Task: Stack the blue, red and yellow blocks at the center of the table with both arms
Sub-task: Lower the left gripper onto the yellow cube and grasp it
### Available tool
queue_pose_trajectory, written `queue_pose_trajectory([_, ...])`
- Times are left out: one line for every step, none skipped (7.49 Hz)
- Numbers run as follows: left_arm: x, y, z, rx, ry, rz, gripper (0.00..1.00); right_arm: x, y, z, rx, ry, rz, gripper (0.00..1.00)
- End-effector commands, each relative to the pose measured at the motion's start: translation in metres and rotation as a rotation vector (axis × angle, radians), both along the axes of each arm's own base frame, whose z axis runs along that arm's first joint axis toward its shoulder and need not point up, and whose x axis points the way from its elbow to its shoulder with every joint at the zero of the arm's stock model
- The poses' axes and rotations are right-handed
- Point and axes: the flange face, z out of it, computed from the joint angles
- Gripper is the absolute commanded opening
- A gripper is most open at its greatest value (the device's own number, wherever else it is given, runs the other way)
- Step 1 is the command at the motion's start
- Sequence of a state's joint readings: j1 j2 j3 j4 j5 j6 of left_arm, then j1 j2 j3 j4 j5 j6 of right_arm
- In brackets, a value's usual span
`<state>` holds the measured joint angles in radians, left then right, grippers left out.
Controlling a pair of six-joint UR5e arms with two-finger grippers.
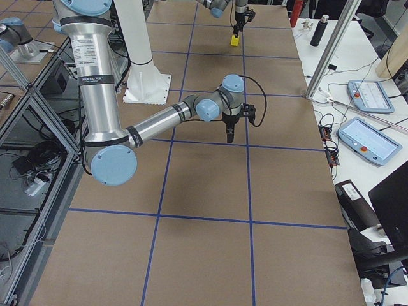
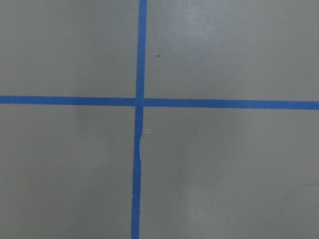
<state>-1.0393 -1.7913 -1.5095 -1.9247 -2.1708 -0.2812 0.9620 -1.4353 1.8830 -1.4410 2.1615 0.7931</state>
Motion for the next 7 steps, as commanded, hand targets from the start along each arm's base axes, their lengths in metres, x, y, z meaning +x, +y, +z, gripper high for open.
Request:
queue_pose_trajectory([-0.0008,0.0008,0.0128,-0.005,-0.003,0.005,1.0,0.0002,0.0004,-0.0009,0.001,-0.001,0.001,1.0])
queue_pose_trajectory([0.0001,0.0012,0.013,-0.01,-0.004,0.004,1.0,0.0002,0.0004,-0.0009,0.0,-0.001,0.002,1.0])
queue_pose_trajectory([0.0013,0.0026,0.0127,-0.063,0.015,-0.03,1.0,0.0002,0.0004,-0.0009,0.0,-0.001,0.002,1.0])
queue_pose_trajectory([0.0032,0.0032,0.0126,-0.121,0.027,-0.075,1.0,0.0002,0.0004,-0.0009,0.0,-0.001,0.002,1.0])
queue_pose_trajectory([0.0032,0.0031,0.0132,-0.156,0.029,-0.11,1.0,0.0001,0.0002,-0.0001,-0.001,-0.001,0.002,1.0])
queue_pose_trajectory([0.0032,0.0031,0.0124,-0.191,0.033,-0.148,1.0,0.0002,0.0004,-0.0009,-0.001,-0.002,0.003,1.0])
queue_pose_trajectory([0.0053,0.0033,0.0138,-0.195,0.031,-0.146,1.0,0.0002,0.0004,-0.0009,-0.001,-0.002,0.003,1.0])
